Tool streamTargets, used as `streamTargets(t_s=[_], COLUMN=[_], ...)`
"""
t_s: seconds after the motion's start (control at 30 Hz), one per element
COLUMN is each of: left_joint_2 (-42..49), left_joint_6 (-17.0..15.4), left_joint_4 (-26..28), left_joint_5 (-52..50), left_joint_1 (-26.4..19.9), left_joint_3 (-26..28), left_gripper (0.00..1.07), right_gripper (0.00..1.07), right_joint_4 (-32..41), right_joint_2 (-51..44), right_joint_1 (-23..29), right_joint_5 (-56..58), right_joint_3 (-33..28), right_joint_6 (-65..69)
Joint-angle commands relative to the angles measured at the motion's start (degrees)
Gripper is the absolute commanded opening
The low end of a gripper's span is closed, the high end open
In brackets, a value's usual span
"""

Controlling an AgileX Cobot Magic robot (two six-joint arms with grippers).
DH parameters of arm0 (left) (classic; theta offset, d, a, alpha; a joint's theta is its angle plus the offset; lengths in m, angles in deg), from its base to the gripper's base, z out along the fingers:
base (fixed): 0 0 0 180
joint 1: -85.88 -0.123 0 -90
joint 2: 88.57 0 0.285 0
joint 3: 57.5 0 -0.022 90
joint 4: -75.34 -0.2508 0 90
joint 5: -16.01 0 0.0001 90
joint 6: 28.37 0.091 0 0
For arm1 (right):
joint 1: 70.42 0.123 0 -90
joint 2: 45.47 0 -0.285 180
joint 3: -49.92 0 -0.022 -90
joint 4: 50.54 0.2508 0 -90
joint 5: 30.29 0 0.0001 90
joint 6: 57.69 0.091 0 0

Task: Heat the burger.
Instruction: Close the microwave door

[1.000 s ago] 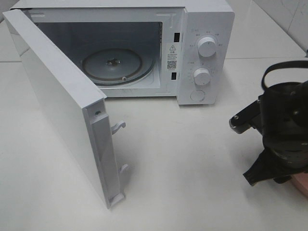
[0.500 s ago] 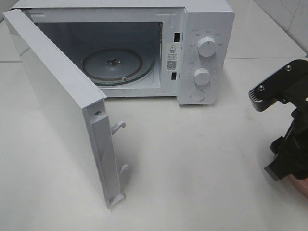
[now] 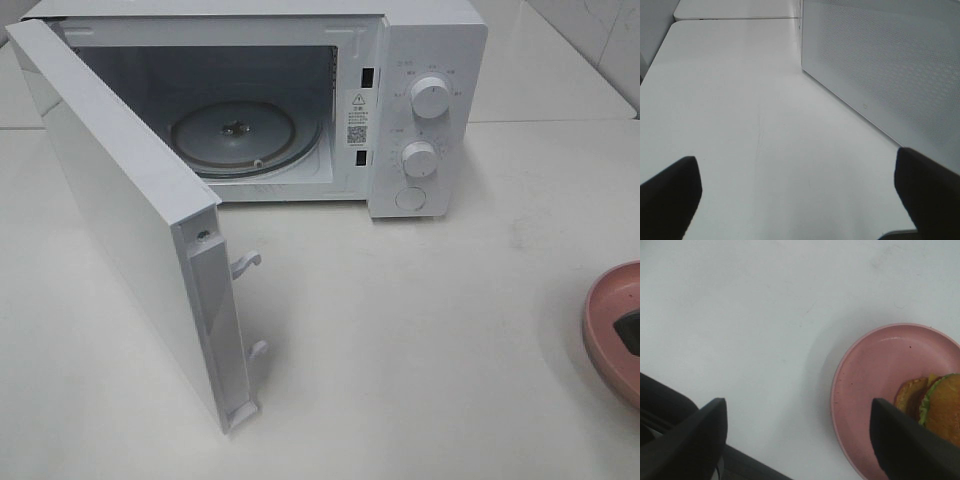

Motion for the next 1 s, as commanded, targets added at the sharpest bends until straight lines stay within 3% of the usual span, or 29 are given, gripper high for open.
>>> streamTargets(t_s=[0.03,0.53,1.0], left_joint_2=[0.86,0.86,0.86], left_joint_6=[0.00,0.00,0.00], left_joint_4=[0.17,0.17,0.17], left_joint_5=[-0.80,-0.80,-0.80], left_joint_1=[-0.17,-0.17,-0.17], left_joint_3=[-0.23,-0.23,-0.23], left_gripper=[0.99,0.99,0.99], right_gripper=[0.76,0.76,0.76], right_joint_4=[2.12,4.07,9.34], right_joint_2=[-3.44,-18.91,-32.83], right_joint_1=[-0.17,-0.74,-14.09], right_joint_5=[0.97,6.93,6.13], right_joint_3=[0.17,0.00,-5.84], right_joint_6=[-1.78,-2.92,-6.65])
